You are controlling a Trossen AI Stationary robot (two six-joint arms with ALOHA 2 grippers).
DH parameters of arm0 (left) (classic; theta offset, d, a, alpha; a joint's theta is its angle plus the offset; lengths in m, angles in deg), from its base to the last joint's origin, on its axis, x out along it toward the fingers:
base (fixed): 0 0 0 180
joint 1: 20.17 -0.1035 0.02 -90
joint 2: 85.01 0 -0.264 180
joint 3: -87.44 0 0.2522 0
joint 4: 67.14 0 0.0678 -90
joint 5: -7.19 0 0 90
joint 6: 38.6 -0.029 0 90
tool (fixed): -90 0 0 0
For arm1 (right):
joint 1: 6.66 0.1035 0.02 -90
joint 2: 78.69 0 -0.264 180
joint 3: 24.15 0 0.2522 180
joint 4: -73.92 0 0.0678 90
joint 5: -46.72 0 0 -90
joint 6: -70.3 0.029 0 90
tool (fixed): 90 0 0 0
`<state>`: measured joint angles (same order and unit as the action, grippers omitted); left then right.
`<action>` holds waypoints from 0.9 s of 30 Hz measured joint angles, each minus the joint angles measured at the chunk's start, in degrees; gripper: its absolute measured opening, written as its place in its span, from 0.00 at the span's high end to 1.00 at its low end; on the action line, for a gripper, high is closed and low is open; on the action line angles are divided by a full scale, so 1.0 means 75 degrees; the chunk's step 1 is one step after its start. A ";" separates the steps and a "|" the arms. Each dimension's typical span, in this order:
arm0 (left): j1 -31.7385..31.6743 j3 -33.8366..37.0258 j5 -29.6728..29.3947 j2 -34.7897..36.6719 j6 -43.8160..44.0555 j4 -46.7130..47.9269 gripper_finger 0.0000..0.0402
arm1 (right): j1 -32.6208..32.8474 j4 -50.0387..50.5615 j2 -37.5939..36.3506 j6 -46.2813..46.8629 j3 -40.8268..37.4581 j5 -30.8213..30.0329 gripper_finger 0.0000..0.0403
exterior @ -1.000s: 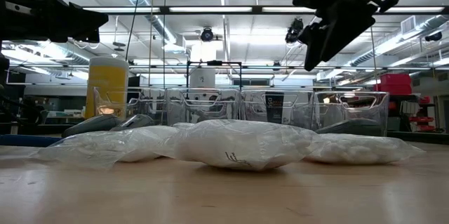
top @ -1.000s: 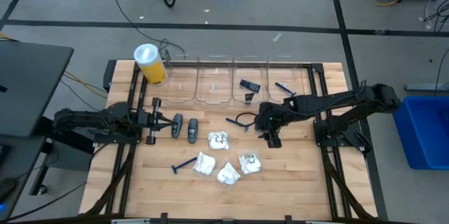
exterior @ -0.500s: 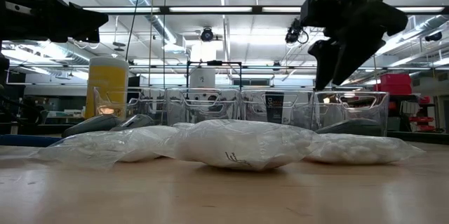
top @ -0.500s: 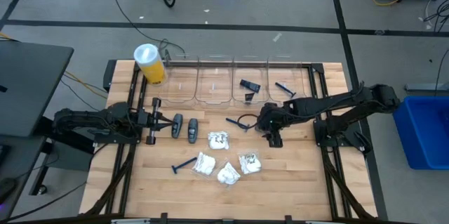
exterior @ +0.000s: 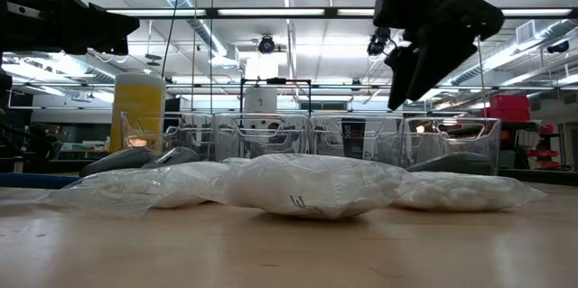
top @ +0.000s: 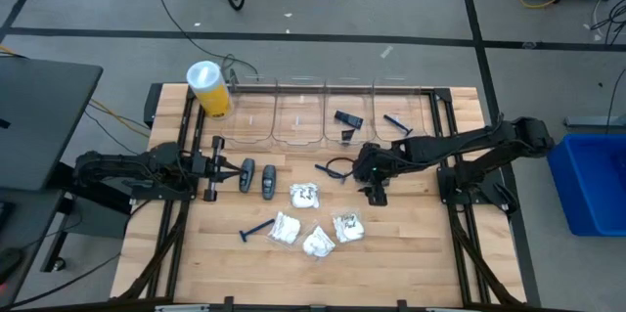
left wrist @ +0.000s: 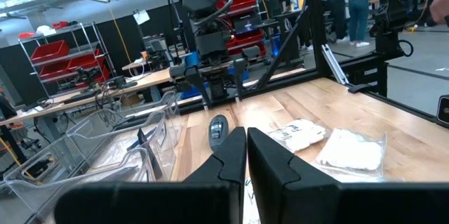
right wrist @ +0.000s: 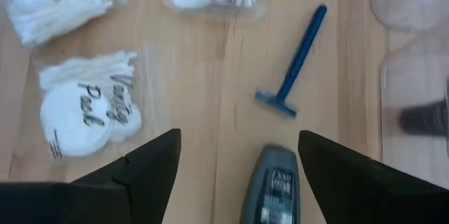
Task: Pick & Place Travel size toiletries
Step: Put the blue razor into the right transparent bin
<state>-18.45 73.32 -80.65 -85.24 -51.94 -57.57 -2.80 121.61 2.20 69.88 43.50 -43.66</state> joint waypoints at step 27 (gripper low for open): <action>-0.0001 0.0000 -0.0001 0.0000 0.0000 0.0003 0.94 | -0.0318 -0.0900 0.2318 0.1314 0.1151 -0.0344 0.37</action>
<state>-18.46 73.32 -80.66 -85.24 -51.94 -57.54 -5.19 114.85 19.58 79.74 52.13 -46.24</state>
